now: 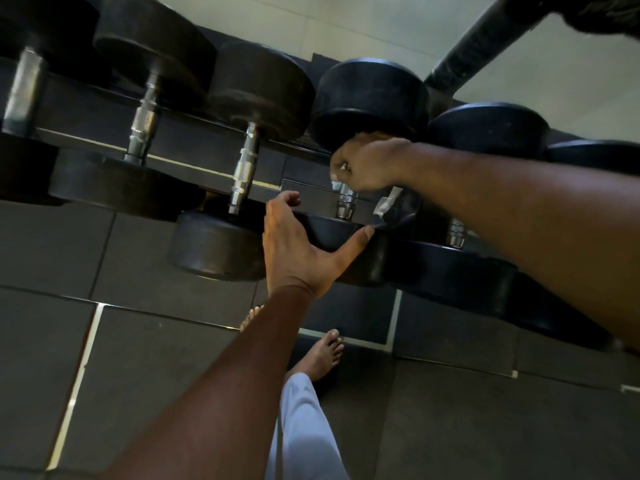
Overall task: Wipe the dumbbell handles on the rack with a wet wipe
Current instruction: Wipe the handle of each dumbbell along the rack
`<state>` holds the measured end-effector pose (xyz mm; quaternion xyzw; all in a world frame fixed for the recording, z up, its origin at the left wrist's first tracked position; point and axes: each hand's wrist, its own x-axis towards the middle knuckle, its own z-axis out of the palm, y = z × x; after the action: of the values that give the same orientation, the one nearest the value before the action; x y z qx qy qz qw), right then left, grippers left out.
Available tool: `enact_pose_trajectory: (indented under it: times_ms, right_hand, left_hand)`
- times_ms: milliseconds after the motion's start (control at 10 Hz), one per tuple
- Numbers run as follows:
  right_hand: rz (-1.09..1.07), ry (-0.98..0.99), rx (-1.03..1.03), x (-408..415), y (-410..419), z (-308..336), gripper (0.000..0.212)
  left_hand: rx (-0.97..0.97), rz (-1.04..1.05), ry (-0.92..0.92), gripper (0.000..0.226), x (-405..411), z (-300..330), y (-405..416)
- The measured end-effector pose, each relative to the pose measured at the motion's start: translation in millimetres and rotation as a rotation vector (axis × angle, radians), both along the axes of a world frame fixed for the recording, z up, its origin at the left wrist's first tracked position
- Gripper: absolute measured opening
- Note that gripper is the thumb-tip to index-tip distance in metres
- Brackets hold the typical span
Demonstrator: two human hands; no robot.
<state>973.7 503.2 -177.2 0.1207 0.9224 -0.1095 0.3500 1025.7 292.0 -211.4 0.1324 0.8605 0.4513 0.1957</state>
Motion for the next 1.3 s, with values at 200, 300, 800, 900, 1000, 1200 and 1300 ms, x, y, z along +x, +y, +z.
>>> enact_pose_trajectory:
  times_ms: [200,300,800,900,1000,1200,1300]
  right_hand:
    - [0.028,-0.113,-0.030,-9.6,-0.8,-2.7,0.018]
    - [0.096,-0.153,-0.020,-14.9,-7.6,-2.4,0.021]
    - [0.047,-0.342,-0.208,-20.9,-12.2,-13.7,0.018]
    - [-0.155,-0.252,-0.338,-5.8,-4.7,-10.8,0.014]
    - [-0.405,-0.137,-0.472,19.6,5.9,-2.4,0.009]
    - [-0.812,0.241,-0.586,95.7,28.6,16.7,0.016]
    - [-0.986,0.394,-0.567,132.6,41.4,22.6,0.013]
  left_hand:
    - [0.047,-0.032,-0.035,0.111,3.9,-7.3,-13.7]
    - [0.041,-0.031,-0.032,0.112,3.2,-5.9,-12.2]
    - [0.032,-0.083,-0.018,0.112,0.4,-5.4,-14.1]
    - [0.028,-0.098,-0.042,0.113,-1.2,-1.8,-15.1]
    - [0.010,-0.123,-0.056,0.114,-3.2,1.9,-15.4]
    - [-0.049,-0.180,0.041,0.104,-3.1,15.1,-9.1]
    - [-0.059,-0.297,0.177,0.096,6.4,30.3,10.6]
